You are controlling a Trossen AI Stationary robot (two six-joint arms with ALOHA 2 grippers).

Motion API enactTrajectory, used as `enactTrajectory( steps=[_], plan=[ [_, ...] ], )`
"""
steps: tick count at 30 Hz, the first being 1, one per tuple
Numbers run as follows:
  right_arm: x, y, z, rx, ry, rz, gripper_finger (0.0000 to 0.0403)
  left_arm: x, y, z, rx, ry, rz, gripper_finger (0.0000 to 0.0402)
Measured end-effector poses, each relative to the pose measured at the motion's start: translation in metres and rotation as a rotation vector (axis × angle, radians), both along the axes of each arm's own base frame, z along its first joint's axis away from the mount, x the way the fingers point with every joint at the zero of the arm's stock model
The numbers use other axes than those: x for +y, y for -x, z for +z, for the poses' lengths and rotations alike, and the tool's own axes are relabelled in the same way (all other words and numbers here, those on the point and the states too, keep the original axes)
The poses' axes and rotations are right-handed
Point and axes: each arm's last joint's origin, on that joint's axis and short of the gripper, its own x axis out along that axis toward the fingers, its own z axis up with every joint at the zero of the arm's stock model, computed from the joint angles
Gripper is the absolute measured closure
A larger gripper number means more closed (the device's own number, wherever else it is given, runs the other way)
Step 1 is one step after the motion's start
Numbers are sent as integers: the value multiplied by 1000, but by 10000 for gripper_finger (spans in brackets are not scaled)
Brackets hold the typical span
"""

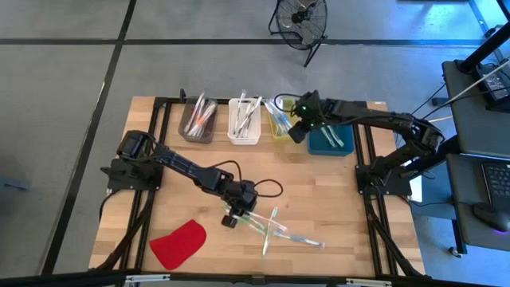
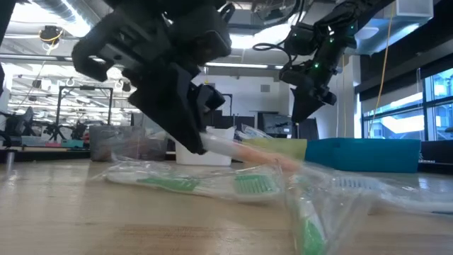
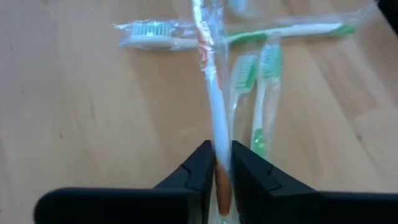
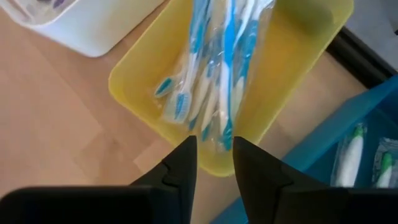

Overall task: Pick & Place Toothbrushes
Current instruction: Put the orange toothbrush into the black bin

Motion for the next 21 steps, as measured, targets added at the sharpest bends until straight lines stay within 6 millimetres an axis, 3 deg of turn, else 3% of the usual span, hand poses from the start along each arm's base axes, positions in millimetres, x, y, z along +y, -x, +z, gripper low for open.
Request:
enactTrajectory(
  steps=[8, 21],
  plan=[
    [14, -3, -2, 38, -19, 49, 295, 3, 5, 0, 39, -48, 7, 380],
    [42, -4, -6, 192, 62, 85, 274, 13, 26, 36, -19, -161, 147, 378]
  ],
)
